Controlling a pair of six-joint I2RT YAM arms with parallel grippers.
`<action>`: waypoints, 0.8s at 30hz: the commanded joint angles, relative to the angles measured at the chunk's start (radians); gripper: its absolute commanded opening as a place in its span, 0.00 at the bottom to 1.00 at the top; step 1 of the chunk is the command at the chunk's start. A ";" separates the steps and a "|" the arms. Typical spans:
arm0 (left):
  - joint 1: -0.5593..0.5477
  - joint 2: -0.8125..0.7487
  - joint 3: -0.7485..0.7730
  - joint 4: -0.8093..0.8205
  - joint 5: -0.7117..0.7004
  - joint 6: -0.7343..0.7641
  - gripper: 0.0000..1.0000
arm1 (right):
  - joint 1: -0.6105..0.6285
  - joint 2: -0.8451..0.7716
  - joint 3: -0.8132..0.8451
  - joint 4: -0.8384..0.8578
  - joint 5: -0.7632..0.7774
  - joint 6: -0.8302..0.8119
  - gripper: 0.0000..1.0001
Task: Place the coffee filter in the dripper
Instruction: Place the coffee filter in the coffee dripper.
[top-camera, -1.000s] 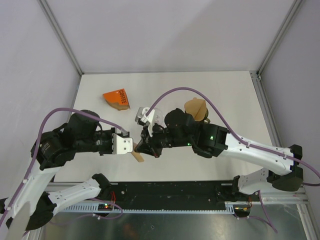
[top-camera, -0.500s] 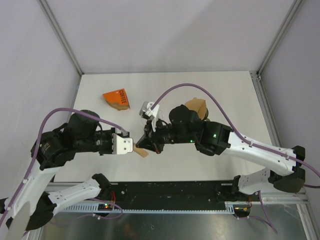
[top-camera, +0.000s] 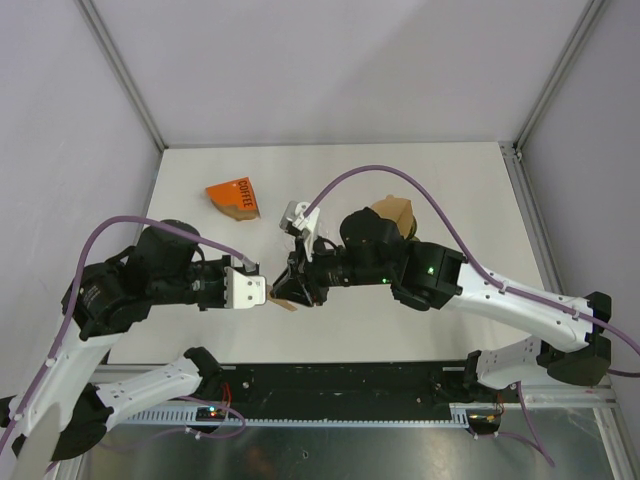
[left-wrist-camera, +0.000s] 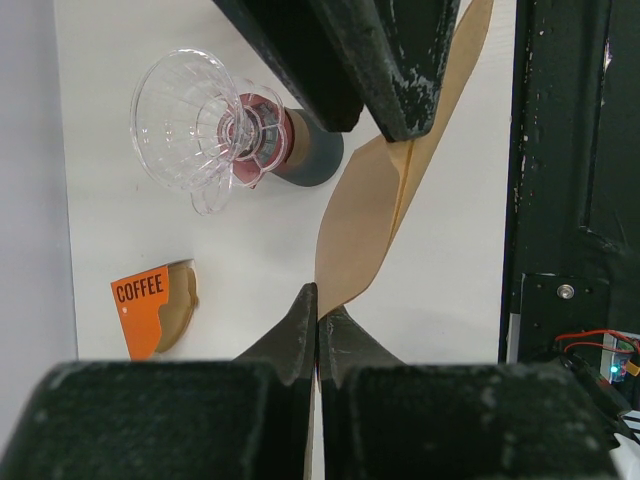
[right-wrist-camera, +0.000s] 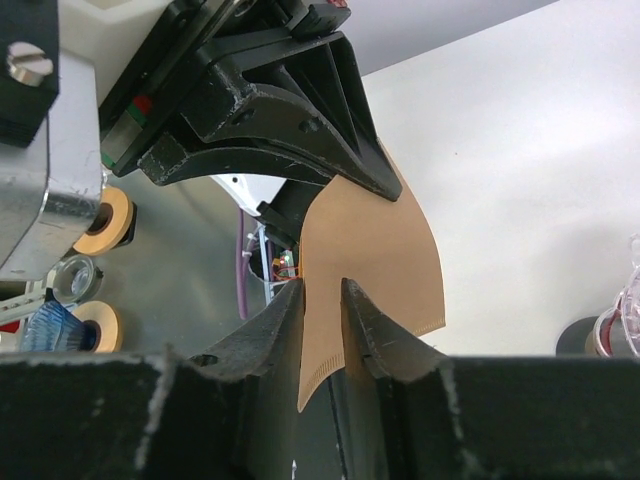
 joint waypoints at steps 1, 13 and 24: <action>-0.010 0.006 0.021 -0.019 0.008 0.013 0.00 | -0.003 -0.023 0.015 0.029 -0.014 0.005 0.26; -0.010 0.002 0.018 -0.019 0.004 0.011 0.00 | -0.004 -0.022 0.015 0.055 -0.038 0.015 0.00; -0.013 0.002 0.019 -0.019 0.006 0.011 0.00 | -0.011 -0.007 0.014 0.059 -0.055 0.035 0.19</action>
